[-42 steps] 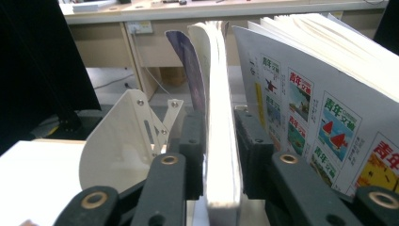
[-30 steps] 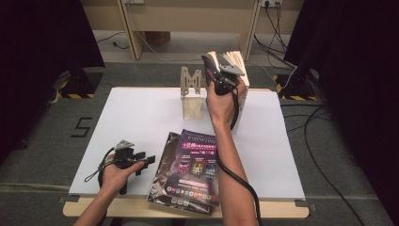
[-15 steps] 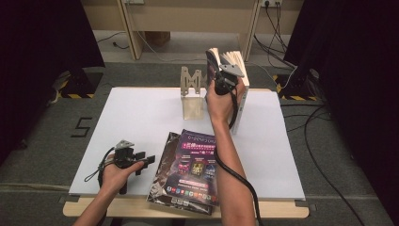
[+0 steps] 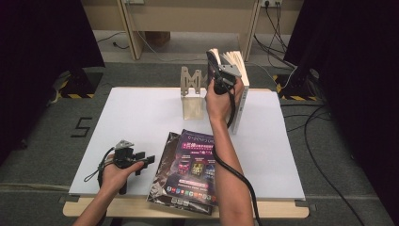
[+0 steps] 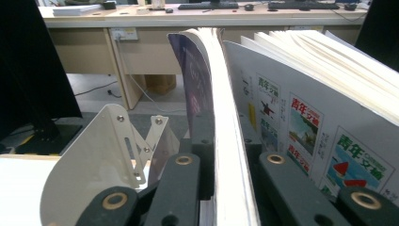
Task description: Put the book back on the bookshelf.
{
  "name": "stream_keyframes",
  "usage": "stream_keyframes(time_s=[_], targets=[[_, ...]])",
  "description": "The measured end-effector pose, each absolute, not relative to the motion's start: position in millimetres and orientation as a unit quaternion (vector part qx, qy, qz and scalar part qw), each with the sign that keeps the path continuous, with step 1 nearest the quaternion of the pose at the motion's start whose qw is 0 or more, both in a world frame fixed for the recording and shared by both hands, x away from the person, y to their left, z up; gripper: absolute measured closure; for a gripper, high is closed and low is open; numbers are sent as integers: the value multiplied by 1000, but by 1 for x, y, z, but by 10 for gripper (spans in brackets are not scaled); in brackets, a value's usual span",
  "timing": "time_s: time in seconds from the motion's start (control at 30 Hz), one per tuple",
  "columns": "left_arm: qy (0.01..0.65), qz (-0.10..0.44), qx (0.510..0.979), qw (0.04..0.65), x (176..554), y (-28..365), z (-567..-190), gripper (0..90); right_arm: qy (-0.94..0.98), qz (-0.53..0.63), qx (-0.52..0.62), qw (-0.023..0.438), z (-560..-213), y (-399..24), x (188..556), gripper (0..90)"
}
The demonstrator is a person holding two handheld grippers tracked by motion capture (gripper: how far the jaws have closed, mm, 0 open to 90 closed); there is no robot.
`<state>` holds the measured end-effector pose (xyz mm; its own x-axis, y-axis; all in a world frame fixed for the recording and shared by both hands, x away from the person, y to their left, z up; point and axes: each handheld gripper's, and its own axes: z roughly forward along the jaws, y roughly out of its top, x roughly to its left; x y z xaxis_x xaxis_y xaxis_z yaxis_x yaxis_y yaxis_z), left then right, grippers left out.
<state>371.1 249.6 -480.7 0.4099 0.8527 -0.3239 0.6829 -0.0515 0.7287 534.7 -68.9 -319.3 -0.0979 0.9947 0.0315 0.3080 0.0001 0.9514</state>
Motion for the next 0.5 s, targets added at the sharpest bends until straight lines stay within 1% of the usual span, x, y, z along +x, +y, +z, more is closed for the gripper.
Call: stream_keyframes(time_s=[0.2,0.37,0.5], targets=[[534,98,719,435,371,250,-481,443,592,437,553,391,-319,-70,536,820],[533,98,718,436,371,249,-480,443,591,437,548,398,-314,-70,533,764],[534,99,718,435,370,249,-480,443,590,438,543,407,-310,-69,529,743]])
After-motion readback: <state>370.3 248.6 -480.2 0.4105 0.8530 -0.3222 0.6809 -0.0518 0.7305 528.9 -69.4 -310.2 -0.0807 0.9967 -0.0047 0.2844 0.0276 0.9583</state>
